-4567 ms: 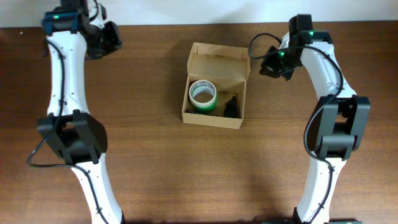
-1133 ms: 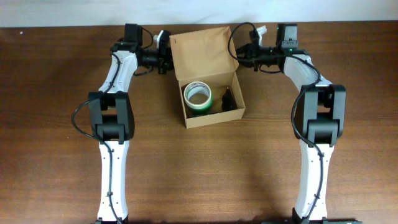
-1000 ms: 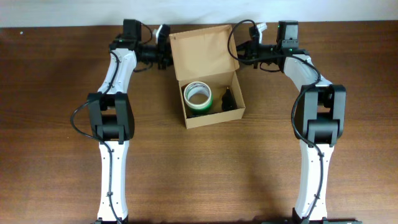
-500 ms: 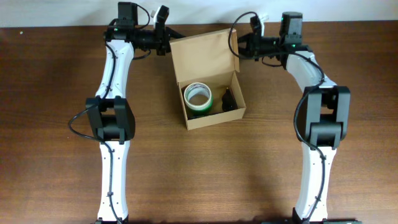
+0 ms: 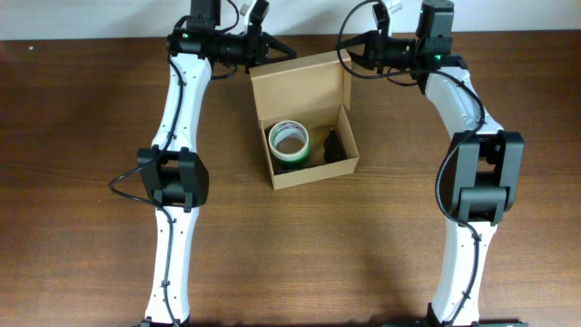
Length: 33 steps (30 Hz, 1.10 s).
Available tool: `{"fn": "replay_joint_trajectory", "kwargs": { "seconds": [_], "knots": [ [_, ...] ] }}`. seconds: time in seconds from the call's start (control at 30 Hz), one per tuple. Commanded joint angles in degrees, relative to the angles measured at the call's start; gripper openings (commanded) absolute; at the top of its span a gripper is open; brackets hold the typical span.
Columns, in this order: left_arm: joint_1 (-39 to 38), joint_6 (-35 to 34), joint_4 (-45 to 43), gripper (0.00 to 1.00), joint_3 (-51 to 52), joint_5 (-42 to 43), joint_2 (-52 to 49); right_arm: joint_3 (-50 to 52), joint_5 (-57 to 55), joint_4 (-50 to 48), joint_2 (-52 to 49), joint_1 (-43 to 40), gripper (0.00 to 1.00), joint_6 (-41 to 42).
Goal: Pack container
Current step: 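Grip the lid flap edges with both grippers and lift it upright, then swing the lid forward over the box opening with both grippers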
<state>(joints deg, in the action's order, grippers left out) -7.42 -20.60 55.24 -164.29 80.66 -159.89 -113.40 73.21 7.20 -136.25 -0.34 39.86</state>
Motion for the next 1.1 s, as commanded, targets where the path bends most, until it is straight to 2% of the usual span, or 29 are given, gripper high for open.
{"fn": "replay_joint_trajectory", "kwargs": {
  "seconds": [0.0, 0.1, 0.23, 0.43, 0.6, 0.83, 0.93, 1.07],
  "knots": [
    [0.42, 0.74, 1.07, 0.01, -1.11, -1.2, -0.37, -1.07, -6.38, 1.64, 3.39, 0.31, 0.04, -2.01],
    [0.42, 1.2, 2.27, 0.02, -1.11, -1.55, -0.37, -1.11, -13.29, 8.61, 4.92, 0.33, 0.04, -7.56],
    [0.09, 4.35, 6.8, 0.01, -1.73, -4.2, -0.37, -2.78, -16.59, 20.13, 5.46, 0.35, 0.04, -15.37],
    [-0.96, 16.09, 22.77, 0.02, -5.38, -12.72, -0.37, -6.29, -23.21, 33.4, 6.12, 1.49, 0.04, -23.98],
    [-1.95, 21.44, 32.17, 0.02, -10.27, -18.84, -0.37, -12.2, -29.79, 43.54, 6.69, 3.56, 0.04, -29.73],
    [-3.69, 25.09, 41.2, 0.02, -15.58, -26.12, 0.0, -20.26, -39.98, 57.92, 6.69, 6.6, 0.04, -35.74],
    [-5.01, 25.2, 41.44, 0.02, -15.39, -26.69, 0.0, -21.97, -44.13, 62.34, 6.8, 8.15, 0.04, -37.11],
    [-7.76, 24.48, 41.44, 0.02, -15.39, -33.07, 0.17, -22.01, -48.52, 67.32, 6.97, 10.34, 0.04, -39.06]
  ]
}}
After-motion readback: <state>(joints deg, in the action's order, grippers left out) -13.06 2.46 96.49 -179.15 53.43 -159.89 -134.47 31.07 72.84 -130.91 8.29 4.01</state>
